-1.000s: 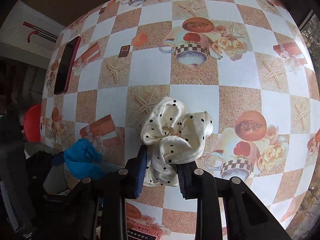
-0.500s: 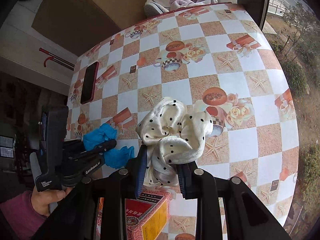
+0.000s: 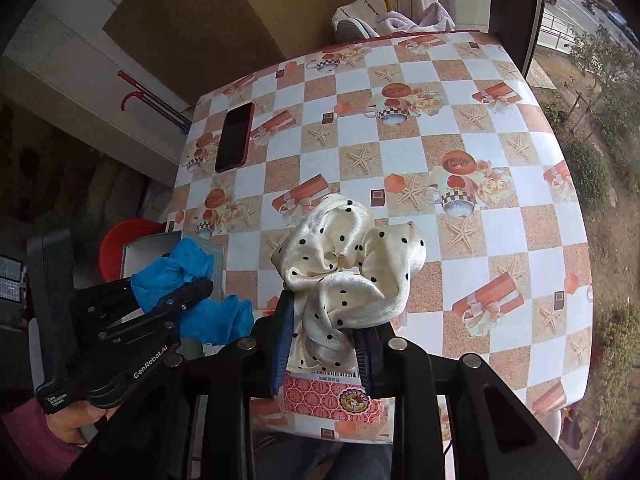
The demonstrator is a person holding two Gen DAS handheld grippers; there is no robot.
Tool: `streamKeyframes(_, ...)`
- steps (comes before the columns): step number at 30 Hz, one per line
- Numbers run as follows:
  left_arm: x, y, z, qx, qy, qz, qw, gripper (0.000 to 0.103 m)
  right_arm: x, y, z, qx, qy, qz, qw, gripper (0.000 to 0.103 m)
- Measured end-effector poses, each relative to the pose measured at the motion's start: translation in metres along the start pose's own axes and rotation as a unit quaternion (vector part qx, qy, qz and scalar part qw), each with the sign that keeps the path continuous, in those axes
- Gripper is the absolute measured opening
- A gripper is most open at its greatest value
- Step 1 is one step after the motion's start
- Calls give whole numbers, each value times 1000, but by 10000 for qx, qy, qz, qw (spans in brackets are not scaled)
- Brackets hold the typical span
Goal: Organize soft objects
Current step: 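Carry the blue glove and polka-dot scrunchie over the white box with both tools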
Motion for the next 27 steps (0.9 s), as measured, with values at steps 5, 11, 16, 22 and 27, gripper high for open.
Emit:
streamKeyframes(5,26,31,30,-175,-142,221,9995,14,52,21,-9,190,-116,351,9991,30)
streamKeyframes(11,70,71,48,-240,-369,717,9965,14,111,36,-29,477,-311,814,9951,30)
streamKeyframes(16,107,104,55,-220,-571,1238,9904,14,155,44,-39,639,-378,1305,9887,30)
streamKeyframes(22,139,139,61,-217,-665,1800,9812,14,201,52,-50,811,-418,1867,9782,30)
streamKeyframes(27,153,159,62,-215,-651,2097,9754,14,228,57,-59,932,-429,2236,9693,30)
Point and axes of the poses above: each gripper's, at about its wrist camera, not at the fingertips, and z roughly against the way its jaws point, x to its left, y to its underside, the point moved 1 cm from there along -z, roughly the way its jaws point, and after that the axes turned 1 degree about y, right-handed, at the moved point
